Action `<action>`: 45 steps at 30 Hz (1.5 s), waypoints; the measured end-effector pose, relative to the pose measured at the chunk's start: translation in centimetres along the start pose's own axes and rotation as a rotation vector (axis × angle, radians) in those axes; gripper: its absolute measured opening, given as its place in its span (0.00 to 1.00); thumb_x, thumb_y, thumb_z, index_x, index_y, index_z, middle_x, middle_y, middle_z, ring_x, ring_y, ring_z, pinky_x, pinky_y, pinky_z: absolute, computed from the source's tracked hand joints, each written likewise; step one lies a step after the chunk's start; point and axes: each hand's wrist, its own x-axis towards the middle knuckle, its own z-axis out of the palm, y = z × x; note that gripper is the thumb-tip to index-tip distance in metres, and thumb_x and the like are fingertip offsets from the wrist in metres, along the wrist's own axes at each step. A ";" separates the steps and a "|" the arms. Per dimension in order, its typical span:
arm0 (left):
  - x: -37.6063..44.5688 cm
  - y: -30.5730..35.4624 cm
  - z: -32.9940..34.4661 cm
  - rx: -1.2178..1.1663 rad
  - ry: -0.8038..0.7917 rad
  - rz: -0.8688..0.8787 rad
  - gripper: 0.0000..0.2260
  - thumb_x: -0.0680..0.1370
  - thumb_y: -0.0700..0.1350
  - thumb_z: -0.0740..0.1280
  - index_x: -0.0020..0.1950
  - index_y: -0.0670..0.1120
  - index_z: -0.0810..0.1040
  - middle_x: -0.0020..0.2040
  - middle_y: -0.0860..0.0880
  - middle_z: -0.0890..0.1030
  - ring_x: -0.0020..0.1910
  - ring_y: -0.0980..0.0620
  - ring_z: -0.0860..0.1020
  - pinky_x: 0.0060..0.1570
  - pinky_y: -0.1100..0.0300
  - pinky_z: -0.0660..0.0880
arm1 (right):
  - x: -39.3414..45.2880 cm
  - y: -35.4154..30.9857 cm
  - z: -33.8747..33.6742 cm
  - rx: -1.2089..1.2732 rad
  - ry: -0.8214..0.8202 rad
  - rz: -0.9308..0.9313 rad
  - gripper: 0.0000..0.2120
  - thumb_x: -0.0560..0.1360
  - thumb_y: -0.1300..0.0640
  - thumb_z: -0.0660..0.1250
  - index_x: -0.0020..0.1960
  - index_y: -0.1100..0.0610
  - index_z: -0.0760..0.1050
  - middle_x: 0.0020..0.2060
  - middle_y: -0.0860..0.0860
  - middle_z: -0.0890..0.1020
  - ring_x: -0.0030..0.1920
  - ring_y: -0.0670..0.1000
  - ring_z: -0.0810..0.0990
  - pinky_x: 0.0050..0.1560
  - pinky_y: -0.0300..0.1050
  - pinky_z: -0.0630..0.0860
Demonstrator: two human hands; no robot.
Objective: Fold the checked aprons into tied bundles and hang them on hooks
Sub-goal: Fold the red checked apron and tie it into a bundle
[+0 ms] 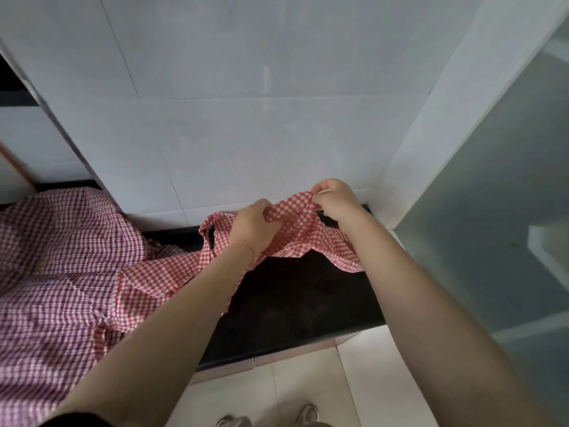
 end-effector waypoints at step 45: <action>-2.8 -9.1 12.9 0.942 -0.449 -0.584 0.31 0.80 0.66 0.55 0.72 0.46 0.72 0.71 0.43 0.71 0.70 0.43 0.68 0.66 0.46 0.68 | 2.1 25.6 2.4 -0.987 -0.058 -0.148 0.19 0.80 0.48 0.62 0.69 0.53 0.69 0.68 0.55 0.73 0.68 0.57 0.70 0.72 0.59 0.63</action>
